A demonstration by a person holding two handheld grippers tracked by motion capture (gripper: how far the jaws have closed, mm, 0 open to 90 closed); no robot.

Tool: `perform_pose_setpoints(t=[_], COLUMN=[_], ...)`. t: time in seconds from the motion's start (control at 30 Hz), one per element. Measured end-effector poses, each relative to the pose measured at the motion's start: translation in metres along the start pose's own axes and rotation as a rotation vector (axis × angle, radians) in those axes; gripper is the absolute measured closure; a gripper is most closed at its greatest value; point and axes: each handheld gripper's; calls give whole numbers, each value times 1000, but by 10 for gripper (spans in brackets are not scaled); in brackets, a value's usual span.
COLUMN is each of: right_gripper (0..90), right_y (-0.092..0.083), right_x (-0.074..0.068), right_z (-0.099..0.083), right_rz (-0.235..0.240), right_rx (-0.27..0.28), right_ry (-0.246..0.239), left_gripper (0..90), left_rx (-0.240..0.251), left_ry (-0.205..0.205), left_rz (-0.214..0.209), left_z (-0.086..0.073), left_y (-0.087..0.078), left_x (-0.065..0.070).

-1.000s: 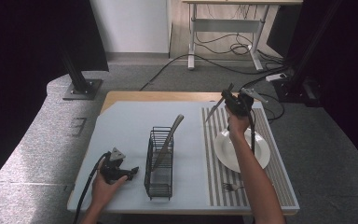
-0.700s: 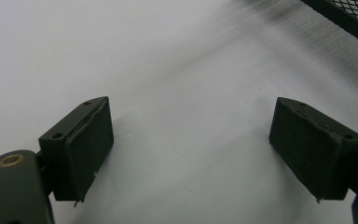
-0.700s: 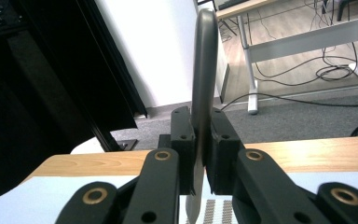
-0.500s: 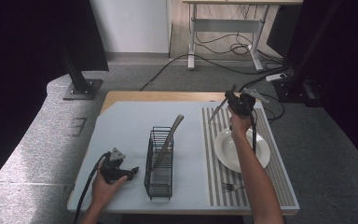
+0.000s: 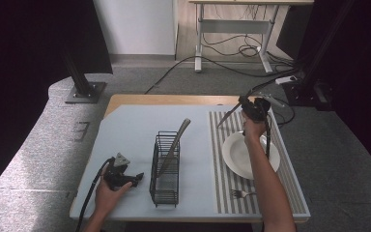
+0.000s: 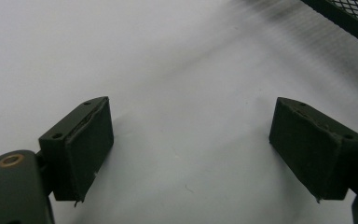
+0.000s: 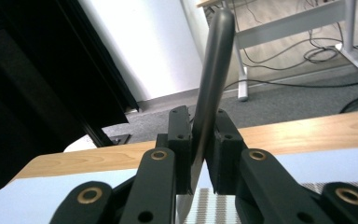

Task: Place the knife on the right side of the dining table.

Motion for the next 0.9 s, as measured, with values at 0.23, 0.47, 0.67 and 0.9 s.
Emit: perform_pose_setpoints(t=[0.23,0.47,0.67,0.9], right_gripper=[793,777,763,744], right_y=[-3,-8,-7,-5], right_x=[12,27,37,47], right_z=[-4,-10,-14,-18], right_rz=[-19,-37,-43,-73], right_rx=[-8,-23,-39,-61], right_ry=[19,61,85,101], left_gripper=[130,130,130,130], left_rx=[0,0,0,0], left_ry=[0,0,0,-1], left_rz=[0,0,1,1], left_z=[0,0,0,0], left_y=[0,0,0,0], left_x=[0,0,0,0])
Point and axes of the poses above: each handheld gripper's, and its own axes: y roughly forward along the jaws, z roughly out of its top, x roughly to its right, and after that the axes turned 6 degrees about -y, right-handed
